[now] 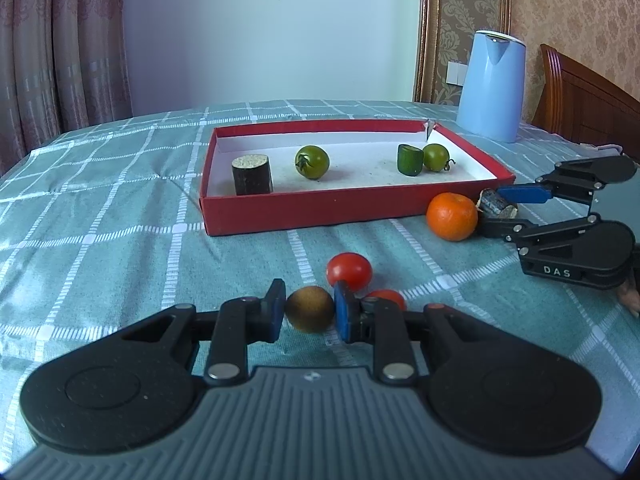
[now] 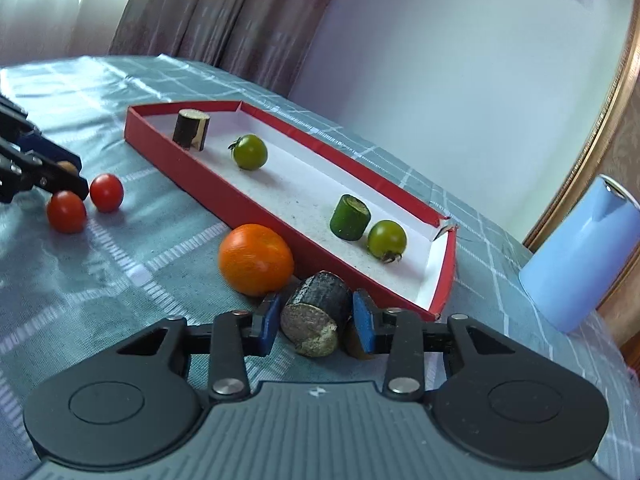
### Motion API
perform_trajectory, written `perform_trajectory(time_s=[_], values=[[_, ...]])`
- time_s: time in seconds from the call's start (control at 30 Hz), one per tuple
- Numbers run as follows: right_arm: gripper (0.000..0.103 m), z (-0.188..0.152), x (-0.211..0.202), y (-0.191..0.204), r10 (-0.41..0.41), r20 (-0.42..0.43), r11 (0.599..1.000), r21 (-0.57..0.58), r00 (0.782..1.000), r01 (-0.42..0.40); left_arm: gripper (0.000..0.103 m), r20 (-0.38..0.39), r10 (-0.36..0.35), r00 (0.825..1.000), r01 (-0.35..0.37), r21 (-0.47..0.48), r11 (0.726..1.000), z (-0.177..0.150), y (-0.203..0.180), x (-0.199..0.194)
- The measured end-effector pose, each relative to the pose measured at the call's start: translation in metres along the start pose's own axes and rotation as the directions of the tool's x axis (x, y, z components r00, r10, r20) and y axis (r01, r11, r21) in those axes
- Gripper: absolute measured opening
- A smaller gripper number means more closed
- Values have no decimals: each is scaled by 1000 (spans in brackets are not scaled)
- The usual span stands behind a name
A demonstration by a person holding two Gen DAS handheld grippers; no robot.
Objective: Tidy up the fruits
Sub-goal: 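Carry the dark cylinder over the red box with the right tool while the left holds the kiwi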
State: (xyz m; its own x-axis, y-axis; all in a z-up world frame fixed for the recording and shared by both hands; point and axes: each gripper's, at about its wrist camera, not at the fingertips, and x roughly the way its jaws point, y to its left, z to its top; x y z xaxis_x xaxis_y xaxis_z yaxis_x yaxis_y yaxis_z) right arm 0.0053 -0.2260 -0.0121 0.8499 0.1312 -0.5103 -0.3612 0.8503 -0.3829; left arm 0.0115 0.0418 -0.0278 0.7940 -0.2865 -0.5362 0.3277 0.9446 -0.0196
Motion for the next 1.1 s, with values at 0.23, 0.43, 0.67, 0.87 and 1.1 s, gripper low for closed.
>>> perform_trajectory(time_s=[0.23,0.43,0.67,0.87,1.1], values=[[37,-5,-21,-12,11,59,996,85,998,-16,23,21,-5,1000,5,-6,1000,-1,1,-3],[37,-1,-30,-17,-20,100,994,107,995,9,20,42,1,999,1,-43,999,1,6,-7],[37,22,-20,-31,-48,128,992,126,991,32,16,43,-12,999,17,-111,994,8,21,-11],[37,41,2,-38,-50,111,990,138,993,35,6,48,-7,999,13,-135,991,24,33,-15],[37,38,16,-45,-29,93,984,180,995,12,27,48,-58,997,63,-113,992,18,30,-20]])
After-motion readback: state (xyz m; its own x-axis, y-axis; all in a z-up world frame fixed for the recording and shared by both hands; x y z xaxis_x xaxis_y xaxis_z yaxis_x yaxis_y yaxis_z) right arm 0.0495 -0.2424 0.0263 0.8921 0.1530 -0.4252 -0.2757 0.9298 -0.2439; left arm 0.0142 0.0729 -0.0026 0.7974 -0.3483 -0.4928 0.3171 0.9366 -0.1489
